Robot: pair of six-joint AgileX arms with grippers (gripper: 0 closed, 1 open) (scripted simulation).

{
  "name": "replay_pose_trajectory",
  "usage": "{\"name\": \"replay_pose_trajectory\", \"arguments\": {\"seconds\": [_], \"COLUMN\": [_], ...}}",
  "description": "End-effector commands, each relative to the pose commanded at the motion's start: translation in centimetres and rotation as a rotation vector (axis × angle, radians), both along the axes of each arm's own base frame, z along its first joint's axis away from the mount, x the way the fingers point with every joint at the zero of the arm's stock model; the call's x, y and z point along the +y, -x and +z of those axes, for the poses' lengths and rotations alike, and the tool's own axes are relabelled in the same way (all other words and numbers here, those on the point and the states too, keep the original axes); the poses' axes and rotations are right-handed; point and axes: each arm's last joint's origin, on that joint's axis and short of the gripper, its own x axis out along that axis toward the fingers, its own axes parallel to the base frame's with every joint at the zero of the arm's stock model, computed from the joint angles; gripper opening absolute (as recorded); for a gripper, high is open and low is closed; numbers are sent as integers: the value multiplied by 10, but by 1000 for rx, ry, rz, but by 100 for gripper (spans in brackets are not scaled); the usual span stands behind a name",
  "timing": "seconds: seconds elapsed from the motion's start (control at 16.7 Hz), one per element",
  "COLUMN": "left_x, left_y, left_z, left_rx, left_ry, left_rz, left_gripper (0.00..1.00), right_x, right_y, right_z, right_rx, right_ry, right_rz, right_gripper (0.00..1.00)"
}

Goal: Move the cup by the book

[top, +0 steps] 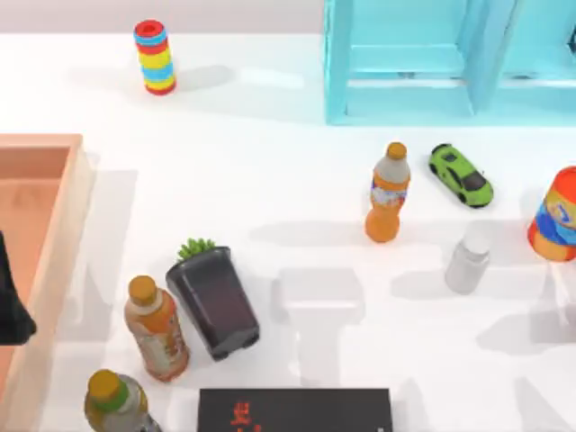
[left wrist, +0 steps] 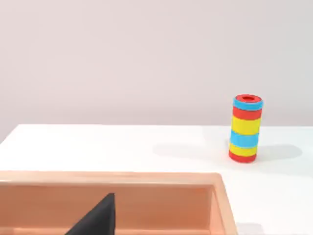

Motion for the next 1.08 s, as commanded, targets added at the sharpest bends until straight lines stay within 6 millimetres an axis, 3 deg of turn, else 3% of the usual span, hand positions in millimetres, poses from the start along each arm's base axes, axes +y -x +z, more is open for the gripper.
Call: {"name": "replay_pose_trajectory", "arguments": {"seconds": [0.24, 0.54, 0.84, 1.08], "left_x": [0, 0, 0, 0], "left_y": [0, 0, 0, 0], "left_z": [0, 0, 0, 0], "left_rx": [0, 0, 0, 0], "left_ry": [0, 0, 0, 0], "left_rz": [0, 0, 0, 0], "left_gripper": [100, 100, 100, 100], "right_x": [-1, -12, -33, -60], "right_y": [0, -2, -11, -25], "right_z": [4, 30, 67, 91], "right_rx": [15, 158, 467, 792], "right_ry": [29, 262, 635, 933], "right_rz": [-13, -100, -151, -50], "right_gripper": [100, 100, 100, 100]}}
